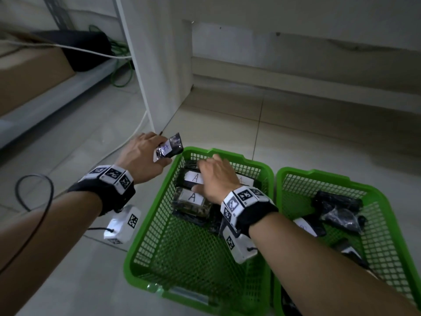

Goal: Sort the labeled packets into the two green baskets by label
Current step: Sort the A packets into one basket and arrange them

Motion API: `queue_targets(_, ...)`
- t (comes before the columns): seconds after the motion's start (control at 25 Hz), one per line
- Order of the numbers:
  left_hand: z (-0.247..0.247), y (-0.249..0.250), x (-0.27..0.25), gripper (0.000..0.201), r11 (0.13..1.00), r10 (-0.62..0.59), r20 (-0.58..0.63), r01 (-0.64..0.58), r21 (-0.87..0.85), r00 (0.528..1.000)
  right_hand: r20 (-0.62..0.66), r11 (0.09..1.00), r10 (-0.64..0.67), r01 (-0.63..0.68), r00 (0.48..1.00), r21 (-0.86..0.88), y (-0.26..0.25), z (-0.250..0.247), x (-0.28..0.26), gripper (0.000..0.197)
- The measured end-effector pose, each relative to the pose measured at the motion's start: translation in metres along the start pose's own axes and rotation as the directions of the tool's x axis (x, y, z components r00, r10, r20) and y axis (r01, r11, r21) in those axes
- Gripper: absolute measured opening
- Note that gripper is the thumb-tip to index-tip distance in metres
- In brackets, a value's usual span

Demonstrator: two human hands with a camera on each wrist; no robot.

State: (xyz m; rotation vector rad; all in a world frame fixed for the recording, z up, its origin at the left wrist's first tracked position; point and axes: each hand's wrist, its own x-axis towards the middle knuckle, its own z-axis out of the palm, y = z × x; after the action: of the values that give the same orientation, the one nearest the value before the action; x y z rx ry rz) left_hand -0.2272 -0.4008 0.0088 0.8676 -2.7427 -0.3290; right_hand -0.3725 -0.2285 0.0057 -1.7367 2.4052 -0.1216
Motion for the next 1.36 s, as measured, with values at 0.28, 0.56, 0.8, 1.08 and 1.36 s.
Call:
queue_targets(0.28, 0.001, 0.052, -0.013, 0.028, 0.955, 0.237, 0.099, -0.214, -0.204, 0.966, 0.015, 0.966, 0.163, -0.162, 0.987, 0.203, 0.043, -0.027, -0.024, 0.038)
queue_targets(0.56, 0.030, 0.079, -0.005, 0.046, 0.924, 0.360, 0.328, -0.383, 0.008, 0.873, 0.161, 0.970, 0.204, -0.221, 0.966, 0.100, 0.067, -0.017, -0.041, 0.038)
queue_targets(0.8, 0.036, 0.080, -0.004, 0.039, 0.931, 0.317, 0.280, -0.354, 0.089, 0.906, 0.210, 0.972, 0.206, -0.225, 0.956, 0.071, 0.082, -0.012, -0.044, 0.044)
queue_targets(1.08, 0.034, 0.078, -0.002, 0.039, 0.923, 0.339, 0.310, -0.378, 0.076, 0.889, 0.176, 0.964, 0.219, -0.241, 0.960, 0.116, 0.089, -0.009, -0.046, 0.063)
queue_targets(1.36, 0.018, 0.083, -0.012, 0.046, 0.876, 0.402, 0.199, -0.439, 0.201, 0.894, -0.109, 0.826, 0.105, -0.025, 0.989, 0.563, 0.053, -0.031, -0.062, 0.053)
